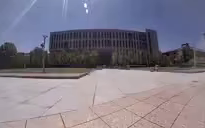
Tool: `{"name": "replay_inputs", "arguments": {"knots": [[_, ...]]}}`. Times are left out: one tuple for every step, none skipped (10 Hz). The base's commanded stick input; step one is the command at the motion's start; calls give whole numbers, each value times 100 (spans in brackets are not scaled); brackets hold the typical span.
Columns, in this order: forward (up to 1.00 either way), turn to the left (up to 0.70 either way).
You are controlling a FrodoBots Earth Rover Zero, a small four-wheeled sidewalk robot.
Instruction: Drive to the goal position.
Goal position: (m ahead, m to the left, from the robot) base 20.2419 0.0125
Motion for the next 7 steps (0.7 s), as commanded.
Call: {"name": "replay_inputs", "arguments": {"knots": [[70,0],[70,0],[70,0],[70,0],[70,0],[70,0],[70,0]]}}
